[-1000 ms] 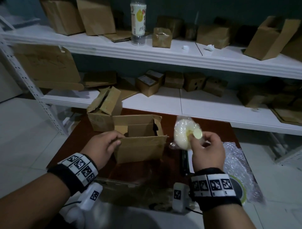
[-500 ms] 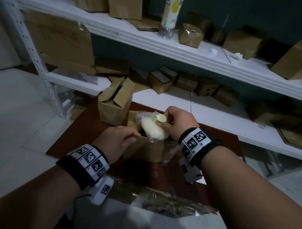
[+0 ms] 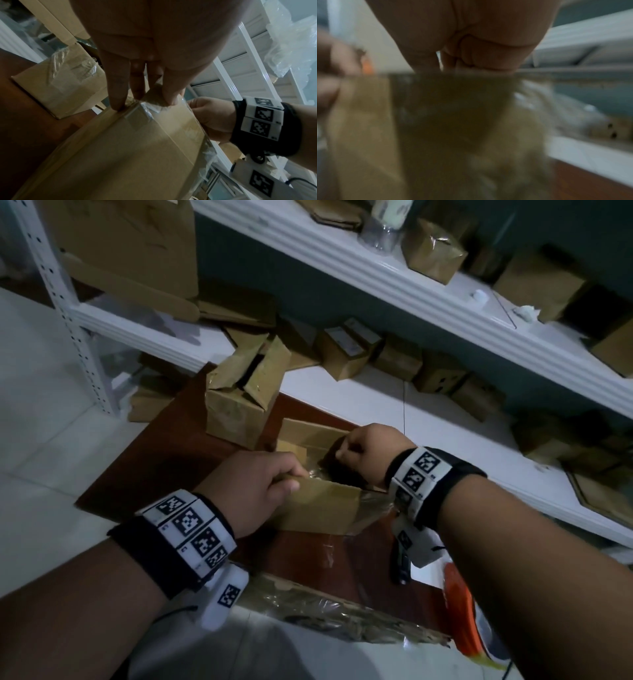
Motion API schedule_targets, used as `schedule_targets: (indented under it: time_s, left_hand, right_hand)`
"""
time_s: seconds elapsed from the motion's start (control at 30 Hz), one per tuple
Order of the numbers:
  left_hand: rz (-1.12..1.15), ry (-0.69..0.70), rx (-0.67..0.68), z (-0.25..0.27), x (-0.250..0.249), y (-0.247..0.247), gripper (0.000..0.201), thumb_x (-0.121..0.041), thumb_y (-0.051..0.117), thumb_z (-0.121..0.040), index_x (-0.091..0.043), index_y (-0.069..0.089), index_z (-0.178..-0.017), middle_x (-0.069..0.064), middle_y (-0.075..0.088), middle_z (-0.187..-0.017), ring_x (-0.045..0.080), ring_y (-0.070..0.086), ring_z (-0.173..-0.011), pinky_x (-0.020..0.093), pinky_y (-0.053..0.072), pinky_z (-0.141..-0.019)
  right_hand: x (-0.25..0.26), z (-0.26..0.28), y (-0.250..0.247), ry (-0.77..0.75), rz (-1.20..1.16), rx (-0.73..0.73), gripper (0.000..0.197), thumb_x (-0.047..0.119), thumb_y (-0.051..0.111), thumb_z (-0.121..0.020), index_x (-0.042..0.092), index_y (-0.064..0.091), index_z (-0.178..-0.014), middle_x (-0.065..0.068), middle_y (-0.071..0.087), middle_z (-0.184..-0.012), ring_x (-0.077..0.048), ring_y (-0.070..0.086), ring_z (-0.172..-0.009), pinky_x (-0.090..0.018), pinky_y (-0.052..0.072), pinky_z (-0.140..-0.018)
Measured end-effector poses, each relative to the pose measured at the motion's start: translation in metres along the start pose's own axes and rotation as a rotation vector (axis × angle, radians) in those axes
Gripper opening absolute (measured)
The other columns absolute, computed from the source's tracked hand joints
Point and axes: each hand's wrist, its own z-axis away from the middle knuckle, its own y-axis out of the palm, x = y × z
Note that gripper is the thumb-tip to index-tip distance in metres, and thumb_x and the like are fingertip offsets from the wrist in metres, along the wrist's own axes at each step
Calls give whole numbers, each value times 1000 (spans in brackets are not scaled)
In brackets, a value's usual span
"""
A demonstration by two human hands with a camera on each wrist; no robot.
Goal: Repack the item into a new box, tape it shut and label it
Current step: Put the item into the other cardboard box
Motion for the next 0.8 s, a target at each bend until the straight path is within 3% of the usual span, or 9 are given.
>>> schedule_targets:
  time_s: [0.07,0.13,0.2,0.27,0.33,0.4,0.57,0.7,0.8]
  left_hand:
    - [6,-8,6,0,1,-1,13,-30,60,-95,-36,67,-104,-17,69,-101,4,61,-94,30,50,-84]
    - [11,-4,13,-1,1,-1,13,-30,60,-95,-37,67,-103,-17,69,-100,3,62,-93,32,51,-84]
    - [12,-5,20,-1,1,-2,13,-30,59,-95,-37,66,-103,-17,69,-97,3,62,-91,32,51,-82]
    - [4,-10,23,-2,1,-2,14,-30,59,-96,-37,66,-105,-19,66,-92,2,61,-90,29,50,-80]
    - [-3,-15,23,-2,0,-2,15,-31,57,-96,-38,66,-108,-21,63,-88,1,61,-89,27,47,-80]
    - [-27,-14,26,0,-2,-2,16,-32,55,-97,-38,64,-110,-21,61,-91,2,59,-91,28,47,-81]
    - [-57,-35,26,9,-9,0,17,-30,58,-92,-41,59,-106,-14,61,-109,8,56,-101,34,49,-90]
    - [-122,9,-154,21,-22,1,45,-35,67,-85,-28,56,-128,-9,52,-128,13,44,-122,29,36,-100]
    - [-151,140,-322,31,-46,-3,39,-35,67,-86,-22,60,-122,-5,55,-123,16,47,-118,29,35,-95]
  right_hand:
    - [-2,-3,1,32,-139,44,23,38,58,-99,21,73,-99,-1,69,-102,-22,63,-99,-30,50,-84]
    - [2,-2,5,71,-235,100,27,43,56,-99,23,74,-106,0,68,-111,-21,61,-105,-30,47,-91]
    - [6,-3,9,99,-235,143,35,52,53,-99,27,72,-116,0,66,-123,-22,58,-114,-31,43,-97]
    - [9,-2,10,87,-219,144,40,56,48,-100,27,70,-118,0,66,-123,-22,58,-114,-30,42,-94]
    - [9,1,6,59,-326,77,42,56,46,-100,26,72,-113,3,69,-113,-19,62,-105,-32,45,-94]
    - [3,8,1,21,-507,-49,40,57,48,-99,26,73,-101,4,75,-100,-18,69,-96,-43,53,-95]
    - [-19,56,-1,25,-658,-372,40,56,52,-96,22,69,-84,3,73,-77,-17,70,-75,-49,60,-77]
    - [-39,105,20,63,-730,-480,42,67,51,-86,28,67,-84,3,72,-78,-19,68,-76,-54,58,-76]
    - [-54,140,35,111,-793,-633,37,61,54,-89,27,67,-85,6,71,-77,-16,68,-76,-52,57,-76]
